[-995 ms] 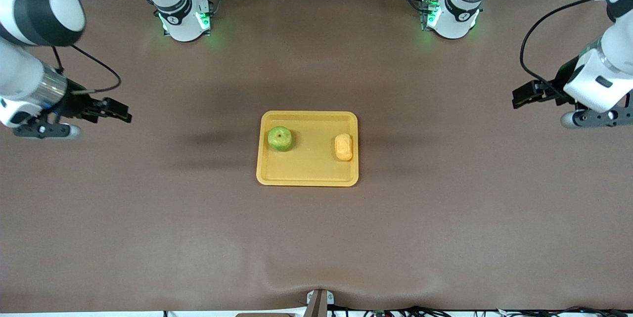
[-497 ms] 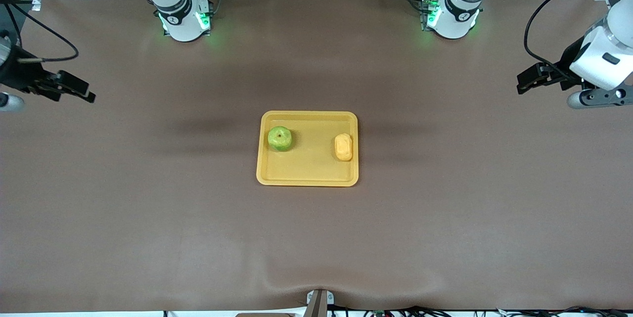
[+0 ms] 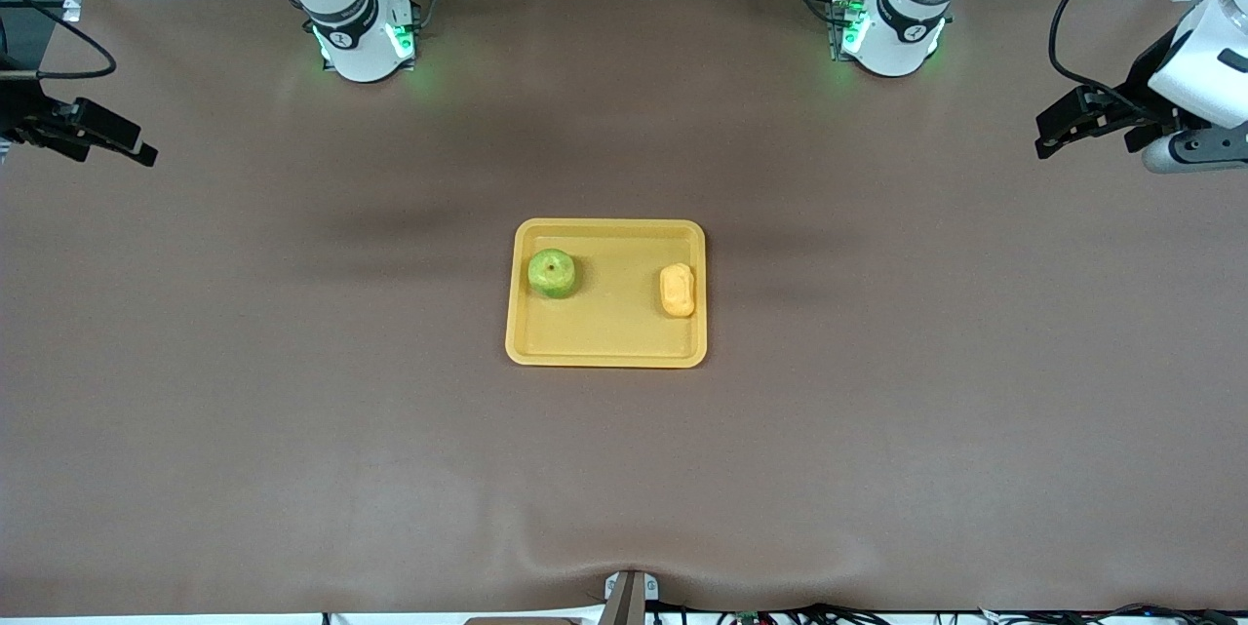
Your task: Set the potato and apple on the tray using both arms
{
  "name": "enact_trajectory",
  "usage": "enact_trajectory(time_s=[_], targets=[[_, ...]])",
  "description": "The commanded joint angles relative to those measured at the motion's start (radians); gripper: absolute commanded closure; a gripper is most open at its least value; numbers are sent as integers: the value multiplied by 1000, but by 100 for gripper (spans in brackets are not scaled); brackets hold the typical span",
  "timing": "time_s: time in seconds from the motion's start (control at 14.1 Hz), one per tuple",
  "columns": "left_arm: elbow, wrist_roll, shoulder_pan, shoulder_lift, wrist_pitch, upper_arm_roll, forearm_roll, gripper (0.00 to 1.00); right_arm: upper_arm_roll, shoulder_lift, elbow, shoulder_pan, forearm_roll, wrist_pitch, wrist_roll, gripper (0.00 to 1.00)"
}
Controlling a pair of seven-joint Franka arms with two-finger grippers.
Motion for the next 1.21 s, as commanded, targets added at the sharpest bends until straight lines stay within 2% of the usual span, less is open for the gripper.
enact_trajectory(time_s=[0.0, 0.36, 0.57, 0.78, 1.14], targets=[[-7, 24, 11, -18, -6, -2, -16, 0, 47, -15, 10, -42, -21, -21, -15, 0], [18, 24, 10, -1, -6, -5, -16, 0, 48, 112, 269, -47, -22, -170, -12, 0], [19, 24, 10, 1, -6, -5, -16, 0, 65, 129, 287, -47, -21, -178, -12, 0], [19, 24, 10, 1, -6, -6, -16, 0, 135, 131, 287, -102, -24, -186, -13, 0], [24, 21, 5, 2, -6, -9, -16, 0, 140, 131, 284, -97, -54, -184, -17, 0]])
